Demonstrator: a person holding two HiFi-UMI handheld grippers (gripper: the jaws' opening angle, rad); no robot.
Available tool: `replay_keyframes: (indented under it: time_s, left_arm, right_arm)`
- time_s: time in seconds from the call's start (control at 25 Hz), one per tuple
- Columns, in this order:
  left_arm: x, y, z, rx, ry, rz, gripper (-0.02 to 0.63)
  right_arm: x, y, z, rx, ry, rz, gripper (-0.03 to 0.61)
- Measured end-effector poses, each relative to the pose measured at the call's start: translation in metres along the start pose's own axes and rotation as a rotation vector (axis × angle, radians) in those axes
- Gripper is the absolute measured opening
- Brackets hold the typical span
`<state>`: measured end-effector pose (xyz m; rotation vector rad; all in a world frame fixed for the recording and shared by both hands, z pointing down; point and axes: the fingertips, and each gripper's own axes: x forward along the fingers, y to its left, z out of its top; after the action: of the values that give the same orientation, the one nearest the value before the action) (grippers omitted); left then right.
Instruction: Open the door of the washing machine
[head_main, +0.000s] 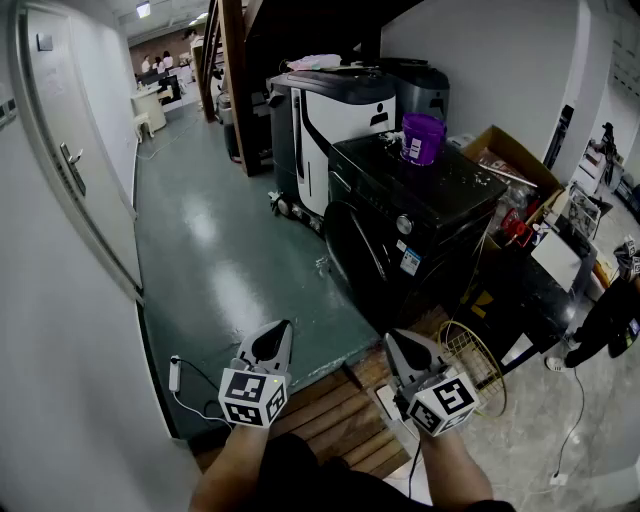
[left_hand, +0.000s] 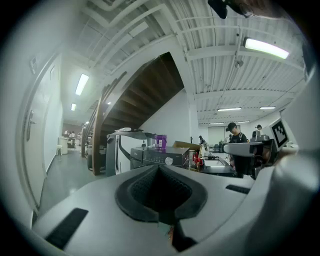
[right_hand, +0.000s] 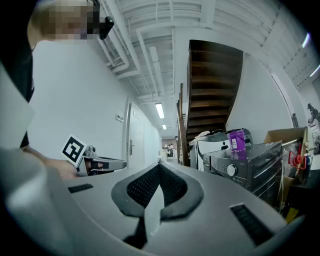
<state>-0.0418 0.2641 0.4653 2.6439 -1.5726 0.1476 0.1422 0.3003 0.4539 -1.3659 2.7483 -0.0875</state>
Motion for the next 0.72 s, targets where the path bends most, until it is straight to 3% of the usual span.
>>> replay_keyframes:
  time_s: [0.56, 0.72]
  left_arm:
    - [-0.012, -0.009, -0.008, 0.008, 0.006, 0.014, 0.017]
    - [-0.014, -0.011, -0.005, 0.014, -0.001, 0.011, 0.017]
  right_arm:
    - [-0.004, 0.012, -0.001, 0.011, -0.01, 0.038, 0.014]
    - [-0.005, 0.013, 0.001, -0.039, -0.004, 0.038, 0.014]
